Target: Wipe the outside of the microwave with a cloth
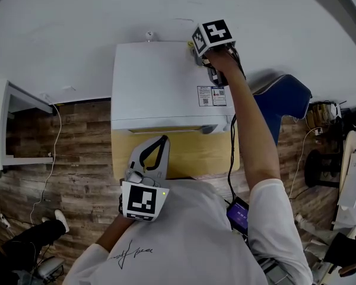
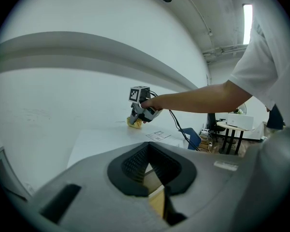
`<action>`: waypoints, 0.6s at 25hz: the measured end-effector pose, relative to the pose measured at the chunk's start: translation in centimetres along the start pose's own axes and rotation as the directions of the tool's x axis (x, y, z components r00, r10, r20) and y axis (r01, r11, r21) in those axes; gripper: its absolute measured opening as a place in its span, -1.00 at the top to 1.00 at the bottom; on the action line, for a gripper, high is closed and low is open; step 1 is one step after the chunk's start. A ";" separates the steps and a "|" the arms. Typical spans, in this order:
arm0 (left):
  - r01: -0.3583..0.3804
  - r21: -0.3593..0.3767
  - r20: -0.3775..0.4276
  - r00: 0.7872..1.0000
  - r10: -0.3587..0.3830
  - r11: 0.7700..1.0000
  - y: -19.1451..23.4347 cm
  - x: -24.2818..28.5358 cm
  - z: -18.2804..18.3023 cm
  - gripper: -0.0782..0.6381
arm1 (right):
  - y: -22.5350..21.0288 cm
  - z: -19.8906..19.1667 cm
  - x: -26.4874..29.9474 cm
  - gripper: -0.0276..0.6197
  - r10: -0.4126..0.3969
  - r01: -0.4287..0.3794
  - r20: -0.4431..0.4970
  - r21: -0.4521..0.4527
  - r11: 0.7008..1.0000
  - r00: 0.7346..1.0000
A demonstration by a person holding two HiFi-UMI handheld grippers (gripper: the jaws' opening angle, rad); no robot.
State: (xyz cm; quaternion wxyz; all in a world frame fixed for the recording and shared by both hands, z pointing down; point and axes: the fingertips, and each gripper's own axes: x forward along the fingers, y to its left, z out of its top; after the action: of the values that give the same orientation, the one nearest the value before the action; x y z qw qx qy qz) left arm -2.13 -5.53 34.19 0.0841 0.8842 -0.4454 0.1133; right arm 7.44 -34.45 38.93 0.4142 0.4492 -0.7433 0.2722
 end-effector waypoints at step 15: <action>-0.038 -0.013 -0.010 0.999 0.038 0.999 1.4 -0.8 -0.6 0.79 | 7.5 2.9 1.9 0.56 0.121 -0.118 0.040 -0.058 0.991 0.992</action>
State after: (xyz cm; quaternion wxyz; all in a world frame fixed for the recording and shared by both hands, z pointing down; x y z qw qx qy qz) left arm -3.81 -5.63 34.57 0.0900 0.8744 -0.4625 0.1162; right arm -0.83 -34.17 38.88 0.3933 0.3980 -0.7849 0.2662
